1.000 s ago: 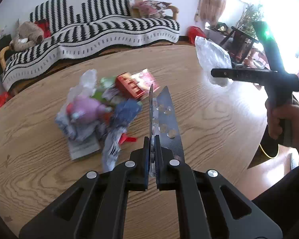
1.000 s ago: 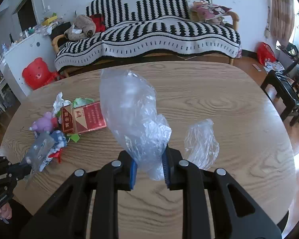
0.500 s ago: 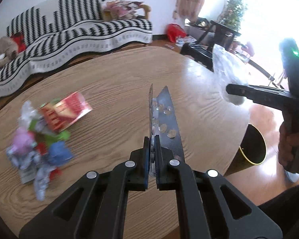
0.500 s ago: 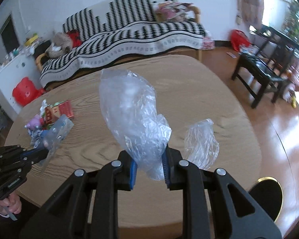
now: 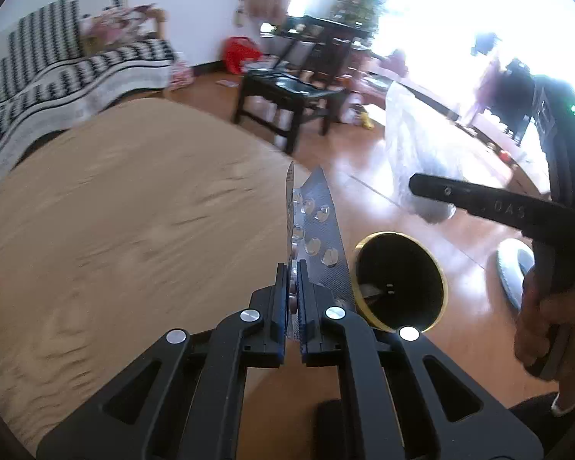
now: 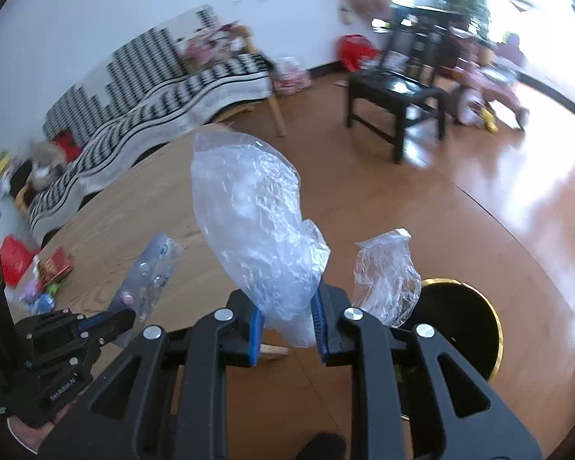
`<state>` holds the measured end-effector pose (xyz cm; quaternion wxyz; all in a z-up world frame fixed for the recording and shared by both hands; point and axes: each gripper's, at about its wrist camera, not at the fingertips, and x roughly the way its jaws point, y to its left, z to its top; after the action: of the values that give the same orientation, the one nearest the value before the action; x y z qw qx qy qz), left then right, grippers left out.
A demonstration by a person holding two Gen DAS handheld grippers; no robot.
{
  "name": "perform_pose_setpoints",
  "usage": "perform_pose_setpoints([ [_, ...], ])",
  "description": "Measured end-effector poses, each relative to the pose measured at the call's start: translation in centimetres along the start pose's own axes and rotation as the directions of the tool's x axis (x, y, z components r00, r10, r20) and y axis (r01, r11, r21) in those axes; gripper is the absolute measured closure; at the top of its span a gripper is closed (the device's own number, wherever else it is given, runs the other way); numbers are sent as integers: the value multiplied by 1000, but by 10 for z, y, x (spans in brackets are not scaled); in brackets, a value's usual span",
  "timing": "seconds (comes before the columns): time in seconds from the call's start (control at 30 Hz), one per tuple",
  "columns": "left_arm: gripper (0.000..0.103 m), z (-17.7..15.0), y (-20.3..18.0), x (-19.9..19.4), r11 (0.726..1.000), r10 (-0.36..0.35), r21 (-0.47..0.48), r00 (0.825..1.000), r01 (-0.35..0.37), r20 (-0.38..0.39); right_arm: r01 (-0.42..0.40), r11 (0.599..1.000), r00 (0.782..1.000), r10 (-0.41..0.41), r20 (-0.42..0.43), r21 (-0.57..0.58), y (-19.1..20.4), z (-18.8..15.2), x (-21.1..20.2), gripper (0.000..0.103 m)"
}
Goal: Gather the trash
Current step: 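Carry the plastic bag and blister pack over the trash bin with both tools, then open both tools to drop the plastic bag and blister pack into the bin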
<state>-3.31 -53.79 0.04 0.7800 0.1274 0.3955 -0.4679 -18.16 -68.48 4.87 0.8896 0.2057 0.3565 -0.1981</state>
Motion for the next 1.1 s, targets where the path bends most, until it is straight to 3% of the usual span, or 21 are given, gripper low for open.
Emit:
perform_pose_setpoints([
  [0.2, 99, 2, -69, 57, 992, -98, 73, 994, 102, -50, 75, 988, 997, -70, -39, 134, -84, -25, -6, 81],
  [0.47, 99, -7, -114, 138, 979, -174, 74, 970, 188, -168, 180, 926, 967, -105, -231, 332, -177, -73, 22, 81],
  [0.77, 99, -20, -121, 199, 980, -183, 27, 947, 197, -264, 209, 889, 952, -90, -293, 408, -210, -96, 36, 81],
  [1.1, 99, -24, -128, 211, 980, -183, 22, 940, 198, -288, 215, 886, 949, -90, -303, 412, -215, -89, 45, 81],
])
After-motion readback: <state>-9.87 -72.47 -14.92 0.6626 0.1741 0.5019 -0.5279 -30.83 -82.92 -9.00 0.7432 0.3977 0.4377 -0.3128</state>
